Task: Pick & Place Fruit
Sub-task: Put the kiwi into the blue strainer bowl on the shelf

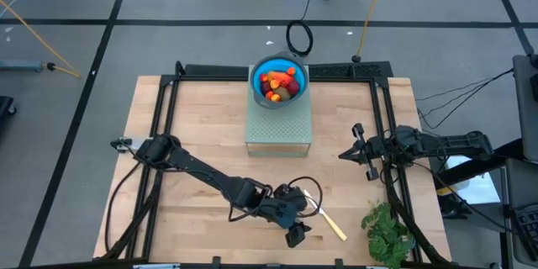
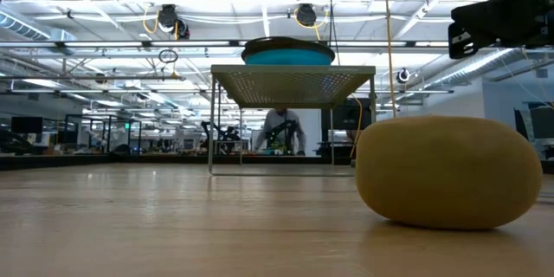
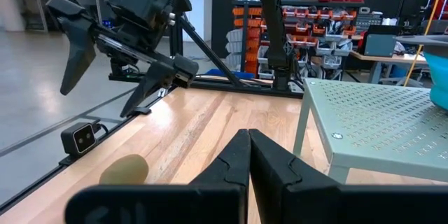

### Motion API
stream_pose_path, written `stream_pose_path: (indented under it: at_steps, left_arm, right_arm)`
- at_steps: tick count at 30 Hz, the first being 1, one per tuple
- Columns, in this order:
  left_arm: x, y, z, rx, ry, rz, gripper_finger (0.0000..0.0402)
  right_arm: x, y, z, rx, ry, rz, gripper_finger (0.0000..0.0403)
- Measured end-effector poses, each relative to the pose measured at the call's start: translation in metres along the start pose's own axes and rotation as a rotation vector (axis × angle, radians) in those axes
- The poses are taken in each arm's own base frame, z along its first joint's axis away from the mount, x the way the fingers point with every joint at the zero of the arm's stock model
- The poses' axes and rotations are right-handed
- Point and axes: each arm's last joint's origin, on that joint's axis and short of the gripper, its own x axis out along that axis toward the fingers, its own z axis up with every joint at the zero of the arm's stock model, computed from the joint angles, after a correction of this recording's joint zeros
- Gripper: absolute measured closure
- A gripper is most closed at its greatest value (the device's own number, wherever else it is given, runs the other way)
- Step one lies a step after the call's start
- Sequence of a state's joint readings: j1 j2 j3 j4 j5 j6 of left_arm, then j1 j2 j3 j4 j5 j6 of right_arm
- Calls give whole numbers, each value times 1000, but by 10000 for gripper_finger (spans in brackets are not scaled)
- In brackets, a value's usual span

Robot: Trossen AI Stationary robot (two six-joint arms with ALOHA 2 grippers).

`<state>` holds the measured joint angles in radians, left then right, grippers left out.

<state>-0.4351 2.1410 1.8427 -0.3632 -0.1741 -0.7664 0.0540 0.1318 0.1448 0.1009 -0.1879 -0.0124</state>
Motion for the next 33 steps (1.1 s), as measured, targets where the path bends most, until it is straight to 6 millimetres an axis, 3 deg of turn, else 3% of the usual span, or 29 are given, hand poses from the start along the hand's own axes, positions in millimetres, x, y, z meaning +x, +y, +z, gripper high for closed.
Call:
stream_pose_path:
  at_steps: [5, 14, 24, 33]
  left_arm:
    - [0, -2, -2, 73, 39, -42, 76]
    - [-1, -1, -9, 187, 62, 19, 5]
    - [-1, -2, -5, 189, 35, -4, 37]
    - [-1, 3, -10, 264, 89, 37, 32]
  right_arm:
    - [0, 0, 0, 0, 0, 0, 403]
    - [0, 0, 0, 1, 0, 0, 403]
    - [0, 0, 0, 1, 0, 0, 403]
    - [0, 0, 0, 1, 0, 0, 403]
